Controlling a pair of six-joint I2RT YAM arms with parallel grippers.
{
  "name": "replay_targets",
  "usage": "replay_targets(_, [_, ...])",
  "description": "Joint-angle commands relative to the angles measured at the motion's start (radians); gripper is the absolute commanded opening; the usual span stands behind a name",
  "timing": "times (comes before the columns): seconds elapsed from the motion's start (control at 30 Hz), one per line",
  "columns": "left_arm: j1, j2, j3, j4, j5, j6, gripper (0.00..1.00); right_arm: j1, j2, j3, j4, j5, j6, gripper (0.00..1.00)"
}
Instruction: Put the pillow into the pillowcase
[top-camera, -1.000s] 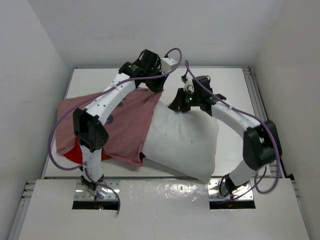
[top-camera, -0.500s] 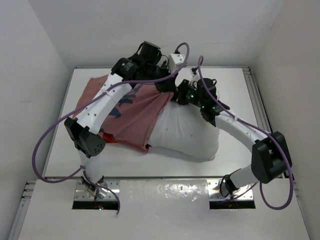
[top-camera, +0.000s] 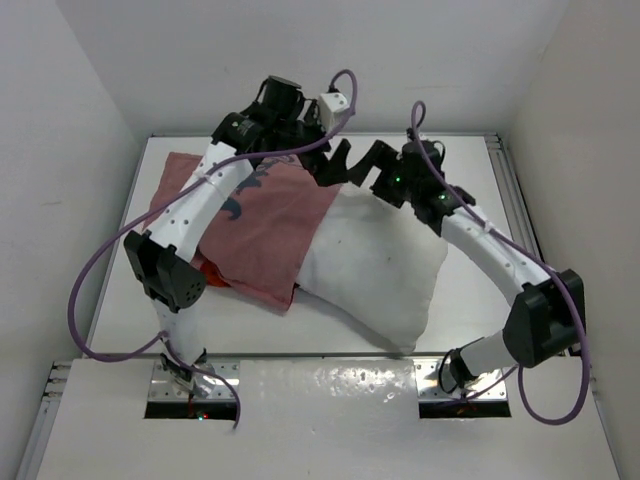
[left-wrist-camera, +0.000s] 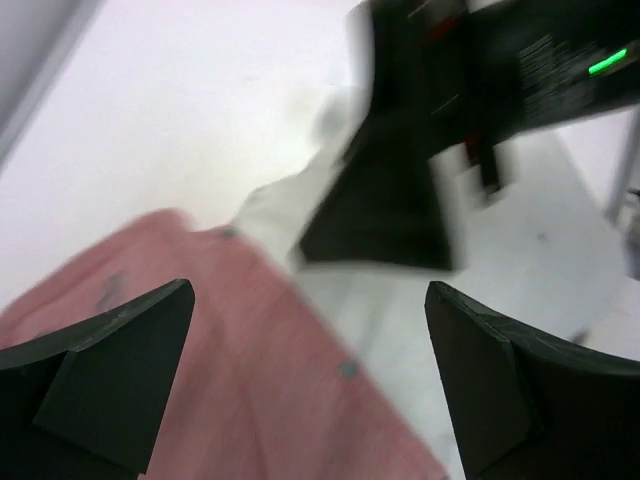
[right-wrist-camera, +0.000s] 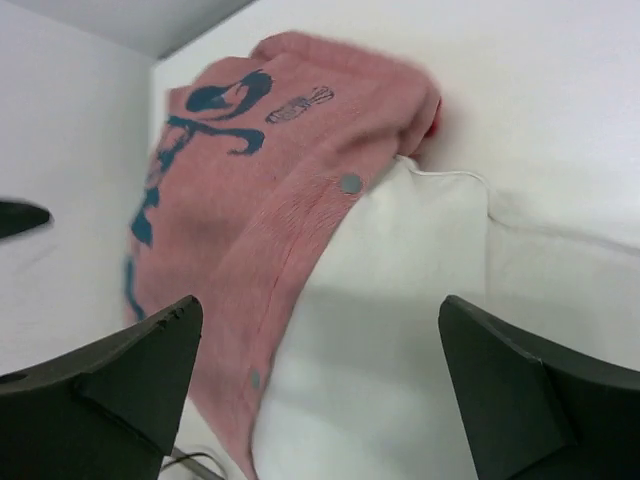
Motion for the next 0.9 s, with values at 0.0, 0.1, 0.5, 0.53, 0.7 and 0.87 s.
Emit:
replay_targets(0.0, [0.022,-0.083,0.046,0.04,-0.112,0.039,1.0,-0.066,-0.015,0.18,-0.374,0.08,-0.22,0.99])
replay_targets(0.1, [-0.038,-0.142,-0.063,-0.006,-0.256,0.091,1.0,-0.089,-0.016,0.273,-0.554,0.117,-0.356,0.95])
replay_targets(0.5, [-0.222,-0.189,-0.486,0.014,-0.603,0.131,0.81,0.092,-0.095,0.041,-0.464,0.074,-0.455,0.99])
replay_targets(0.53, [-0.219,-0.161,-0.483,0.021,-0.622,0.125,0.81,0.105,-0.079,0.006,-0.418,0.062,-0.443,0.99])
replay_targets(0.7, [-0.225,-0.136,-0.515,0.031,-0.758,0.082,0.79,0.15,0.042,-0.063,-0.36,0.067,-0.326,0.99])
replay_targets(0.87, [-0.222,-0.164,-0.587,0.052,-0.768,0.068,0.71,0.161,0.05,-0.152,-0.237,0.033,-0.265,0.44])
